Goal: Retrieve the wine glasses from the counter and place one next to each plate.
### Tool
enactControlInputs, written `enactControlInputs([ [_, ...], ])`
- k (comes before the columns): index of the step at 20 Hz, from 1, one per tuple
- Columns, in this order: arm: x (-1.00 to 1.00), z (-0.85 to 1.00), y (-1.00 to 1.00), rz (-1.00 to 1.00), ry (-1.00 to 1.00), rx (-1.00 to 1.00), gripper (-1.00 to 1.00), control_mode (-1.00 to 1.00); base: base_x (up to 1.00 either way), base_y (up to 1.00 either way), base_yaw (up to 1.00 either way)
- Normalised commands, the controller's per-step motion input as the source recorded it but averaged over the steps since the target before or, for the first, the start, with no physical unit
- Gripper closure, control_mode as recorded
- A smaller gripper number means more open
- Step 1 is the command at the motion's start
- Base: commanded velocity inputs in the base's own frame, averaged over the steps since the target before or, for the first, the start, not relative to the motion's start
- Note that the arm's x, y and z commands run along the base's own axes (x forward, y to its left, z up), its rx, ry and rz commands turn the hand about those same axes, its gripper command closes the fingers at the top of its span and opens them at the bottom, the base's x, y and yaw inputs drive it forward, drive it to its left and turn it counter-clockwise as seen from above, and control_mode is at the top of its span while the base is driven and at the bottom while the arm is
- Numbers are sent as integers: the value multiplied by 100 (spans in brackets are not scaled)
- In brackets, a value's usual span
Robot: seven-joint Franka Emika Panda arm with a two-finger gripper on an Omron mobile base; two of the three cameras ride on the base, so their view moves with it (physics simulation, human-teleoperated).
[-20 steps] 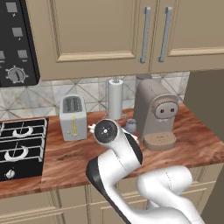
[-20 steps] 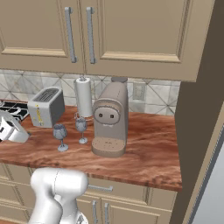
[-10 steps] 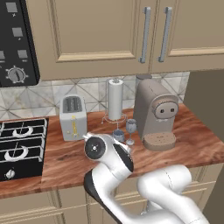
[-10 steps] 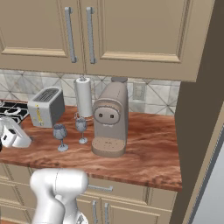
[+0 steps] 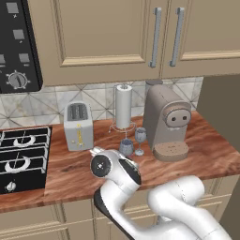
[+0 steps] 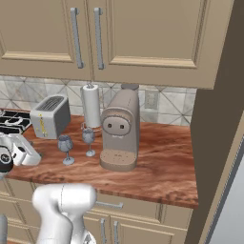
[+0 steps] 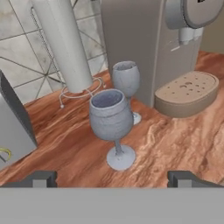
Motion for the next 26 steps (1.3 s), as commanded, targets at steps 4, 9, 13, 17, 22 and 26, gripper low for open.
enactControlInputs([
  [4,18,-16,2,-3,0,-1,-100,-100,0,0,0],
  [9,20,-19,8,-4,0,-5,-100,-100,0,0,0],
  [13,11,-16,0,-8,0,-11,-100,-100,0,0,0],
  [17,9,-13,0,-6,5,-10,-100,-100,0,0,0],
  [22,6,-5,0,-5,10,-1,-100,-100,0,0,0],
  [26,3,-2,0,-4,11,-1,-100,-100,0,0,0],
])
